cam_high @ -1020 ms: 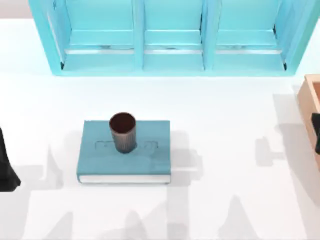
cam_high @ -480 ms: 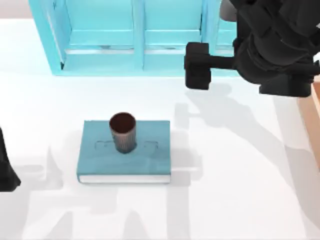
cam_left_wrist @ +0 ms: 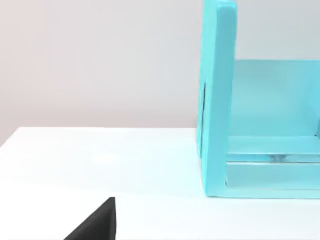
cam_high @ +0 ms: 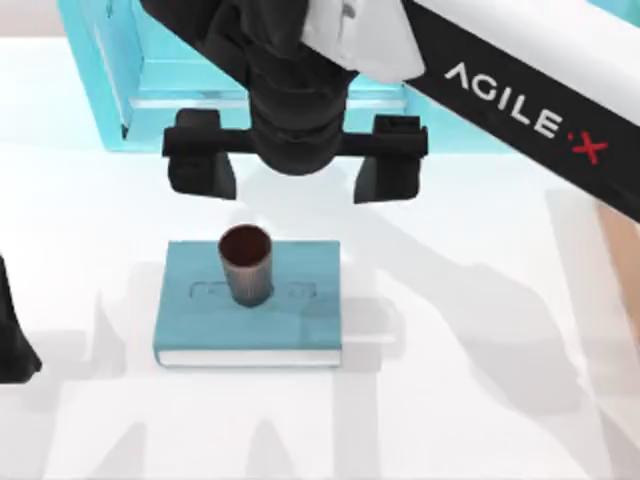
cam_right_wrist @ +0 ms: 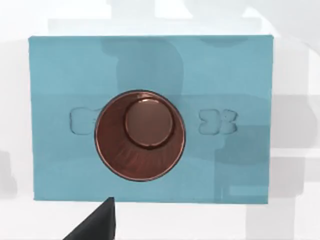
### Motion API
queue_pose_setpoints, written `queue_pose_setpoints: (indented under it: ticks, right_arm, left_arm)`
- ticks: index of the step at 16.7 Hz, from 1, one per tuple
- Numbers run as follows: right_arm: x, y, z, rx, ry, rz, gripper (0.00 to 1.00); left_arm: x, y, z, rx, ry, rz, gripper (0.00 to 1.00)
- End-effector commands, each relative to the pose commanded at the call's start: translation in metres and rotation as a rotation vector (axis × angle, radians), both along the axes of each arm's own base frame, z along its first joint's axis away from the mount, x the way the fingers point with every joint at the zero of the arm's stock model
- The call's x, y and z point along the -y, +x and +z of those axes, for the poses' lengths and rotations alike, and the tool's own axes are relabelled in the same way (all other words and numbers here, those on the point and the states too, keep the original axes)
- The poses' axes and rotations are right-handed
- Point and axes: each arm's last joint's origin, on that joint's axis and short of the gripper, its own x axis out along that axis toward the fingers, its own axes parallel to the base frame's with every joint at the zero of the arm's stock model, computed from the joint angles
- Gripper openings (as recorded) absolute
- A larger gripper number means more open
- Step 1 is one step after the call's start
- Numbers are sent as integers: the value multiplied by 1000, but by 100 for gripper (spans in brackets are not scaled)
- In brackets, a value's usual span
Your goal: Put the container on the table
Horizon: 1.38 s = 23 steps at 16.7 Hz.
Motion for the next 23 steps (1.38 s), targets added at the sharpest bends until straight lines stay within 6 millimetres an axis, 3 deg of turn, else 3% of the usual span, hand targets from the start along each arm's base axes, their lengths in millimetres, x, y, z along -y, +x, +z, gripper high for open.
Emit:
queue_pose_setpoints:
  ticks: [4, 12, 15, 20, 23]
  right_arm:
    - [-25, -5, -13, -6, -32, -5, 100]
    - [-26, -3, -18, -6, -35, -7, 100]
    - [-28, 6, -41, -5, -35, -5, 100]
    - [-28, 21, -100, -5, -34, -6, 100]
    - [-27, 23, -110, -6, -35, -6, 100]
  left_arm:
    - [0, 0, 0, 0, 0, 0, 100]
    - [0, 0, 0, 0, 0, 0, 100]
    - [0, 0, 0, 0, 0, 0, 100]
    - [0, 0, 0, 0, 0, 0, 100]
    - [0, 0, 0, 0, 0, 0, 100]
